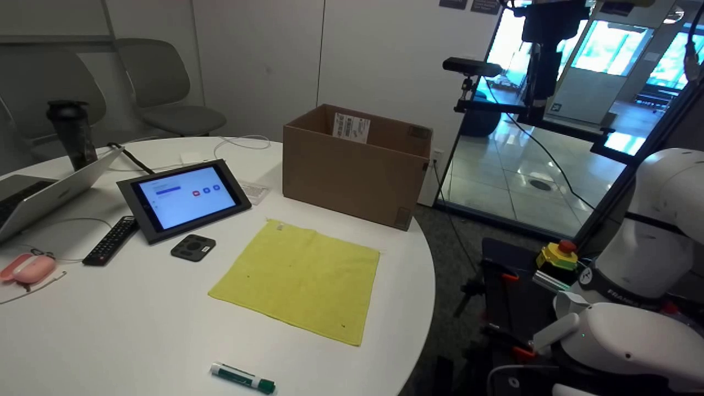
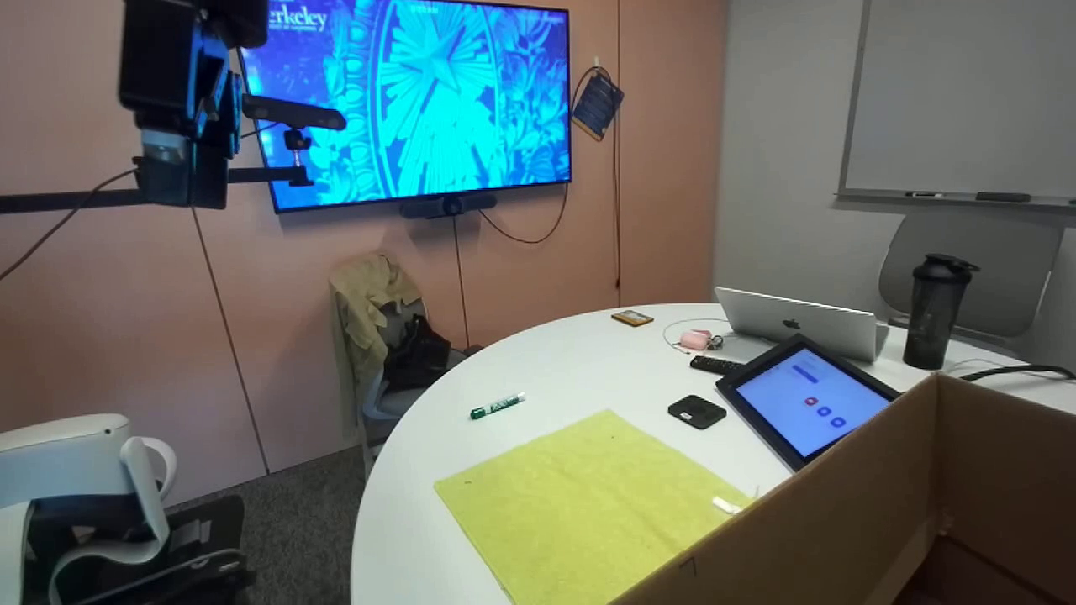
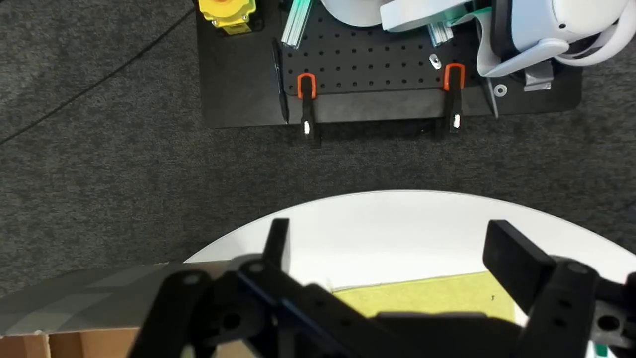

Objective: Put the marker on the cloth and wrap it, then put it in the box

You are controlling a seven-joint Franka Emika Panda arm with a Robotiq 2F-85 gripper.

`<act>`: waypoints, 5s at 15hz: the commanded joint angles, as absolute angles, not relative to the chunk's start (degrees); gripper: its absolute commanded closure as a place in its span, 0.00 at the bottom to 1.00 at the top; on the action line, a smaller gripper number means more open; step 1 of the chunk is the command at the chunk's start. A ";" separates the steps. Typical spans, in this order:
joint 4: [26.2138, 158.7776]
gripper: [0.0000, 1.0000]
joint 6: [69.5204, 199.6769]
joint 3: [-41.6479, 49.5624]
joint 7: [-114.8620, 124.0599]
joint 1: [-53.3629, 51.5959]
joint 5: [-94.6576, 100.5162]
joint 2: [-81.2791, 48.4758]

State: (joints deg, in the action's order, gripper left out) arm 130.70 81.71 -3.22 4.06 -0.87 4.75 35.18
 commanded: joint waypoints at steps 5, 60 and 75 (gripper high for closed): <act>126.00 0.00 89.80 -9.57 7.60 -5.44 3.27 24.55; 57.08 0.00 124.03 -5.35 21.24 -28.19 5.16 -67.99; 49.65 0.70 119.13 -4.85 21.42 -29.13 6.16 -72.28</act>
